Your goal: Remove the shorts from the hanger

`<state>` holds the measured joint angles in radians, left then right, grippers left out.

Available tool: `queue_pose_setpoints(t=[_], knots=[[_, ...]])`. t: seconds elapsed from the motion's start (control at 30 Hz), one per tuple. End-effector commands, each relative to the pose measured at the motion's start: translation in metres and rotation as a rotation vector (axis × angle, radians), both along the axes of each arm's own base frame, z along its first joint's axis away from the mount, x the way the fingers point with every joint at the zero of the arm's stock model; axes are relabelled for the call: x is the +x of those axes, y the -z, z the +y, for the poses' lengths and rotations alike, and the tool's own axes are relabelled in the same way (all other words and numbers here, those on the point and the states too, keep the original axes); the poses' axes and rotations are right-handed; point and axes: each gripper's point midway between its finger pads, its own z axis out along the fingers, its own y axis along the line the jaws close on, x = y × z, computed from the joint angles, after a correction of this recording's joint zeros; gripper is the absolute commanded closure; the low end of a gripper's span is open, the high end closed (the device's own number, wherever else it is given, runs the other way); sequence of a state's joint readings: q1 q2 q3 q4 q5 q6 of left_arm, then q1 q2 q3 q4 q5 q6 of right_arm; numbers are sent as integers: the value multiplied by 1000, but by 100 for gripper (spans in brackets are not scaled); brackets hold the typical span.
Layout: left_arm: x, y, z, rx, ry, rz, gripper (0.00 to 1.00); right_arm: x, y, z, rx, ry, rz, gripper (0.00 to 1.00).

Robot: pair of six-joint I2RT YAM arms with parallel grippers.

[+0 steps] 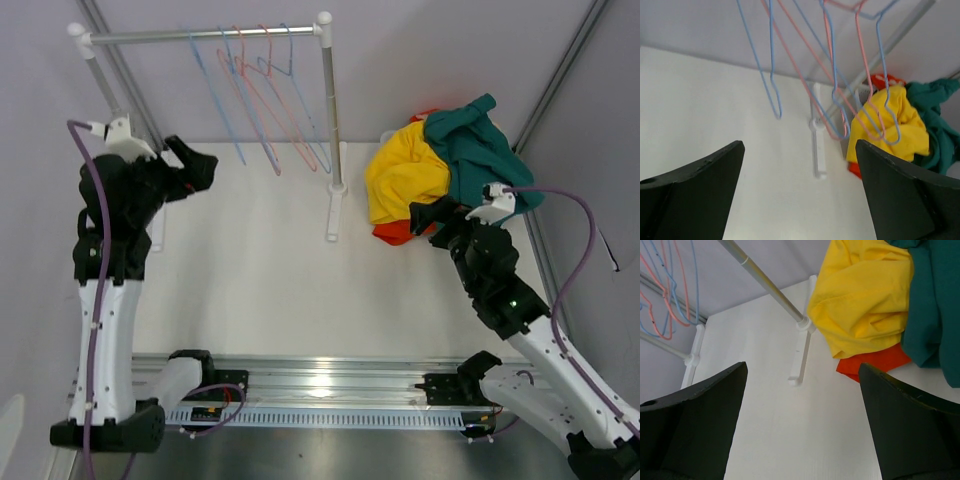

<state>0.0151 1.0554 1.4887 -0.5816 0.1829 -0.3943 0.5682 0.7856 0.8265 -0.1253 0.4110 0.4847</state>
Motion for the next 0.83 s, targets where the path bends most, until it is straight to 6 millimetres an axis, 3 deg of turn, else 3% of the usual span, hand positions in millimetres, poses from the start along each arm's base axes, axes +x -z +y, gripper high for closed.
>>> queue_pose_setpoints(t=[0.0,0.03,0.07,0.1,0.13,0.17,0.23,0.3,0.4,0.47,0.6,0.8], knots=[[-34,16,-13,42,86,-61,1,-28,-14,-10,-2,-33,-1,1],[-52,21,-15,48,101,-102,1,-39,-12,-13,20,-50,-1,1],[-44,55,-15,45,106,-33,1,-44,-11,-13,25,-65,-7,1],[-63,47,-15,53,101,-97,1,-49,-10,-12,37,-83,-12,1],[-71,52,-14,58,98,-113,1,-59,-16,-15,53,-104,-44,1],[-72,86,-14,60,99,-64,1,-63,-9,-11,53,-134,-37,1],[-96,82,-15,69,103,-149,1,-71,-5,-13,74,-147,-33,1],[-106,109,-21,64,139,-134,1,-80,-1,-12,94,-171,-32,0],[-119,132,-25,82,171,-111,5,-90,9,-12,127,-189,1,1],[-127,127,-27,95,178,-124,5,-96,15,-13,138,-201,14,0],[-123,128,-22,88,145,-126,3,-113,12,-21,170,-216,-29,1],[-120,129,-21,93,141,-125,2,-119,22,-41,124,-147,-28,0]])
